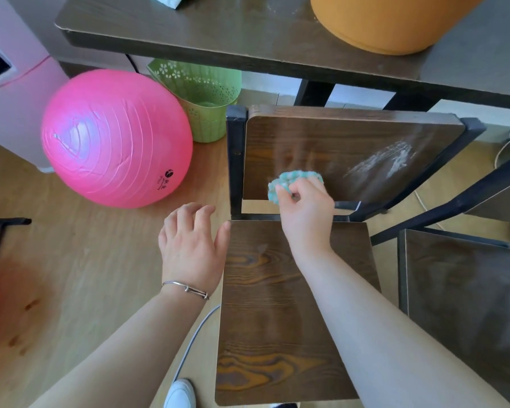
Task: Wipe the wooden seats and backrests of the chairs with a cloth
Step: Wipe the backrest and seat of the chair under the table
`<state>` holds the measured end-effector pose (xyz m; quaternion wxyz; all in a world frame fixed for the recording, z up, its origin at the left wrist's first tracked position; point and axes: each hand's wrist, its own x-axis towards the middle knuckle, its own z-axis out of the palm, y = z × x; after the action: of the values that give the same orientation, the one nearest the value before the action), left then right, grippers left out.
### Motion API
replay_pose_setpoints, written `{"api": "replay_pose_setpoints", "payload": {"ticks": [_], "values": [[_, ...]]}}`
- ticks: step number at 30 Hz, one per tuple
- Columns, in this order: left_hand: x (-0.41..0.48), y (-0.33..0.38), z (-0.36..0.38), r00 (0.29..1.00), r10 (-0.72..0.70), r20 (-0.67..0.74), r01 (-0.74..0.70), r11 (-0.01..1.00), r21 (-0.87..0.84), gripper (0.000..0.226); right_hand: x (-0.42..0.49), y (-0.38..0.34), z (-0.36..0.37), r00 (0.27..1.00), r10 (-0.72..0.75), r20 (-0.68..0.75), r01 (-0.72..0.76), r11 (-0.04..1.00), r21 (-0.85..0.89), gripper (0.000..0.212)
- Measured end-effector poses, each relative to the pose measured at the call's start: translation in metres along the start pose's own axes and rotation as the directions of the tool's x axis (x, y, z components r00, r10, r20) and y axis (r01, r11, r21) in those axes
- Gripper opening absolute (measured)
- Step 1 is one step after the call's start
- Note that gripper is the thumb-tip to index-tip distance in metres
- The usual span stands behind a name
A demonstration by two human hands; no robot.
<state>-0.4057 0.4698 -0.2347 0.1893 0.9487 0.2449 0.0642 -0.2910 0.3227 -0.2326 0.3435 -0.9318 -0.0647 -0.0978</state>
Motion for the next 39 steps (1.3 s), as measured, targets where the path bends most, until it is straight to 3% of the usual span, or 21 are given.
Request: {"api": "replay_pose_setpoints", "payload": {"ticks": [2,6,9,14,19,21,27,29,32,37,39], "values": [[-0.001,0.001,0.006,1.000,-0.006,0.011,0.006,1.000,-0.005,0.055,-0.013,0.016,0.019,0.995,0.076,0.057,-0.075,0.997,-0.026,0.024],[-0.001,0.008,0.014,0.999,0.013,0.031,-0.013,1.000,0.005,0.053,-0.016,0.024,0.027,0.996,0.055,0.070,-0.053,0.998,-0.028,0.027],[0.000,0.020,0.011,0.999,0.033,0.021,-0.033,0.999,-0.009,0.052,-0.003,0.009,0.002,0.997,-0.077,0.024,0.077,0.997,0.003,0.024],[0.007,0.033,0.003,0.999,0.049,-0.004,-0.049,0.999,-0.012,0.050,0.042,-0.058,-0.045,0.943,-0.263,-0.202,0.291,0.949,0.123,0.024],[0.008,0.024,0.003,0.999,0.033,-0.033,-0.034,0.999,-0.013,0.048,0.045,-0.095,-0.037,0.920,-0.320,-0.227,0.350,0.931,0.107,0.023],[0.004,0.017,0.006,0.999,0.029,-0.032,-0.029,1.000,-0.007,0.047,0.035,-0.087,-0.021,0.919,-0.341,-0.196,0.361,0.929,0.078,0.023],[-0.007,-0.012,0.010,1.000,-0.015,0.002,0.015,1.000,0.011,0.052,-0.023,-0.019,0.045,0.962,-0.252,0.106,0.259,0.964,-0.064,0.016],[-0.010,-0.020,0.010,0.999,-0.035,0.017,0.035,0.999,0.010,0.049,-0.028,-0.010,0.052,0.964,-0.235,0.124,0.244,0.968,-0.063,0.016],[-0.012,-0.029,0.009,0.999,-0.041,0.004,0.041,0.999,-0.010,0.049,-0.018,-0.028,0.042,0.964,-0.262,0.039,0.262,0.965,0.020,0.023],[-0.010,-0.038,0.003,1.000,-0.028,0.004,0.028,1.000,-0.013,0.048,0.021,-0.093,0.006,0.910,-0.334,-0.246,0.373,0.919,0.132,0.027],[-0.008,-0.041,0.000,1.000,-0.023,0.004,0.023,1.000,-0.012,0.049,0.024,-0.100,0.005,0.906,-0.325,-0.272,0.370,0.920,0.133,0.027]]}}
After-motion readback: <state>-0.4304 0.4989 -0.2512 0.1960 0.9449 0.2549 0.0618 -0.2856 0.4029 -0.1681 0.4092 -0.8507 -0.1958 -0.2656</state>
